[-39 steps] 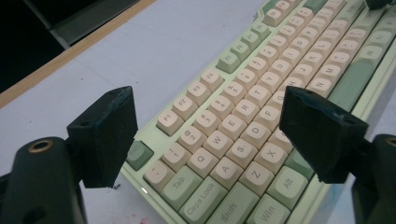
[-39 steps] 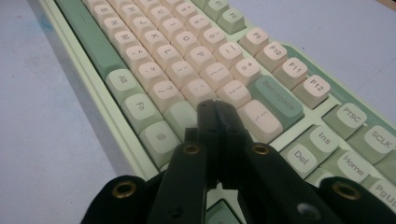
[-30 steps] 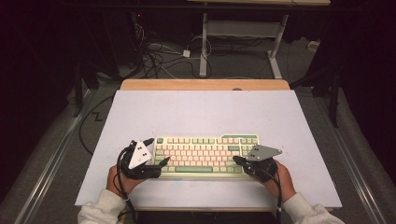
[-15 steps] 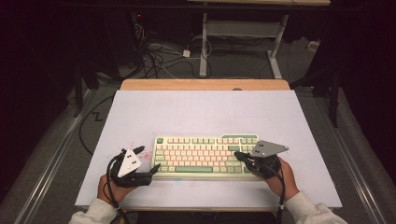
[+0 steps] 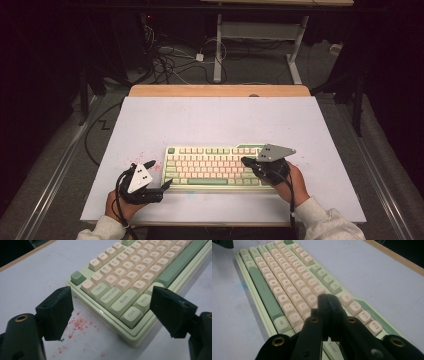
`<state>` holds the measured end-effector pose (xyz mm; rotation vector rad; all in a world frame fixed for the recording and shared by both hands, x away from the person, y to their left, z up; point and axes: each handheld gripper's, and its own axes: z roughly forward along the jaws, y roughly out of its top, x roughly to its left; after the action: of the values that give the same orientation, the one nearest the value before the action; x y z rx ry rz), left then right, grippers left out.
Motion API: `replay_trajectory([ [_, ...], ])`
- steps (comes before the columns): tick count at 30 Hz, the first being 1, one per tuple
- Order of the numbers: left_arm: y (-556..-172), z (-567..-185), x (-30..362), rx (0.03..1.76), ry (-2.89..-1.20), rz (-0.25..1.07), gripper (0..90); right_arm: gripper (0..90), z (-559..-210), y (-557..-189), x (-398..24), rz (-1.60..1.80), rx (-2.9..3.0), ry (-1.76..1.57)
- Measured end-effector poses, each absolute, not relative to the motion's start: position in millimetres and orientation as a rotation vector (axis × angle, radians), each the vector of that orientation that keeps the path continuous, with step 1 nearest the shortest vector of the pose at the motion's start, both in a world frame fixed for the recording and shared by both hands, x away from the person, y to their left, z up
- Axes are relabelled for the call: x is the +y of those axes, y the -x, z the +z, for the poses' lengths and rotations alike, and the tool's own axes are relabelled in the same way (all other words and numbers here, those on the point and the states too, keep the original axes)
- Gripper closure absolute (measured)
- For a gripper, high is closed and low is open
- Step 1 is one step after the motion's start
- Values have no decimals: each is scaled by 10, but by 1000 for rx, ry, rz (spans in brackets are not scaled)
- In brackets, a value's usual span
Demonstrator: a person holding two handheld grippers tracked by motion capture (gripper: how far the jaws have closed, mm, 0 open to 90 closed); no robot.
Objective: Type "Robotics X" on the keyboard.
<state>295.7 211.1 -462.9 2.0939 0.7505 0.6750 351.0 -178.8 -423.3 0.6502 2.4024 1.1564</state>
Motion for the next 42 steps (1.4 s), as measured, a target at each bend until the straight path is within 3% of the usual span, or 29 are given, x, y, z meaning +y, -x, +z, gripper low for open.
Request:
replay_trajectory([
  [18, -2961, -4634, 2169, 779, -2089, 658, 182, 900, -4409, -3735, -1307, 1045, 2508, -633],
  [42, -2965, -4658, 2140, 763, -2123, 636, 182, 900, -4495, -3817, -1194, 945, 2532, -633],
])
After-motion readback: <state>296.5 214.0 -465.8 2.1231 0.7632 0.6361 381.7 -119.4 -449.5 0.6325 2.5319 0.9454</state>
